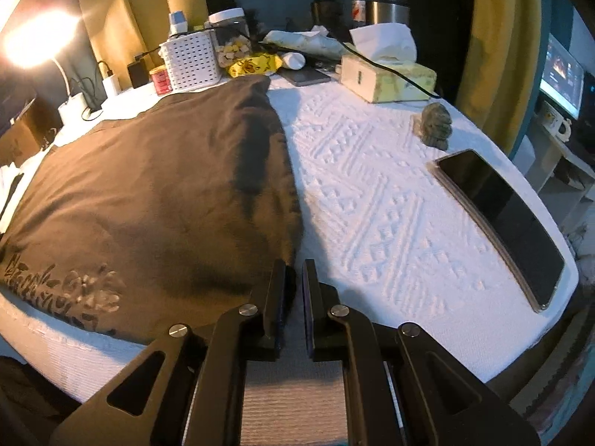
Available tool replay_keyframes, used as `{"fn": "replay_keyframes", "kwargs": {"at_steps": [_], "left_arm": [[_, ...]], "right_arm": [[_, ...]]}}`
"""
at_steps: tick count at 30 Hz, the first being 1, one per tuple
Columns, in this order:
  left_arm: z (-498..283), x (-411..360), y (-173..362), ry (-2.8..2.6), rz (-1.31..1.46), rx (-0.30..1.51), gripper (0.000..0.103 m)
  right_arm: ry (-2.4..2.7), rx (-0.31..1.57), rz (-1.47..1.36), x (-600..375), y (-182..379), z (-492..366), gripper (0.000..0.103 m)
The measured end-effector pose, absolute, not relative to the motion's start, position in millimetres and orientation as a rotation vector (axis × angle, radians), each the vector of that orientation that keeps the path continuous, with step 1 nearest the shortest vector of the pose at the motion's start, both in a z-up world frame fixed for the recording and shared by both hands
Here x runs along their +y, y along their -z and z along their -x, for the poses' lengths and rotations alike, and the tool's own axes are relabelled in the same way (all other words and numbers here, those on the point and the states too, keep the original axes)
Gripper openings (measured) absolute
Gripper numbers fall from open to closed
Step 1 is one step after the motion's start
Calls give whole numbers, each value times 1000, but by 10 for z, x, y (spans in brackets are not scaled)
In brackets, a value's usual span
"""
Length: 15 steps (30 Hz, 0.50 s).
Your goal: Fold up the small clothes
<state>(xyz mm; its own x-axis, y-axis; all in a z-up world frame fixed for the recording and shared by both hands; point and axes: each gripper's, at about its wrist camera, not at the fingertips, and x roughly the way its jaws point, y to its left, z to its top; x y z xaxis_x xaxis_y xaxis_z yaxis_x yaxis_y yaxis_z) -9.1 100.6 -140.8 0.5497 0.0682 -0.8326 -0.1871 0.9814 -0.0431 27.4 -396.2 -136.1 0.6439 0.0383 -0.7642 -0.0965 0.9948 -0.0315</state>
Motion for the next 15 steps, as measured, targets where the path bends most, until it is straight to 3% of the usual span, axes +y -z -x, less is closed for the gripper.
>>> {"fn": "replay_keyframes", "kwargs": {"at_steps": [6, 11, 13, 15], "left_arm": [[143, 1038, 1280, -127, 165, 923, 65], [109, 882, 1069, -81, 138, 838, 65], [67, 789, 1024, -47, 120, 823, 66], [38, 707, 1007, -12, 111, 815, 74]], "right_arm": [[-59, 885, 44, -4036, 1343, -264, 8], [-68, 862, 51, -3919, 1289, -182, 51], [-71, 857, 54, -3888, 1248, -155, 54], [-72, 852, 61, -3857, 1197, -123, 56]]}}
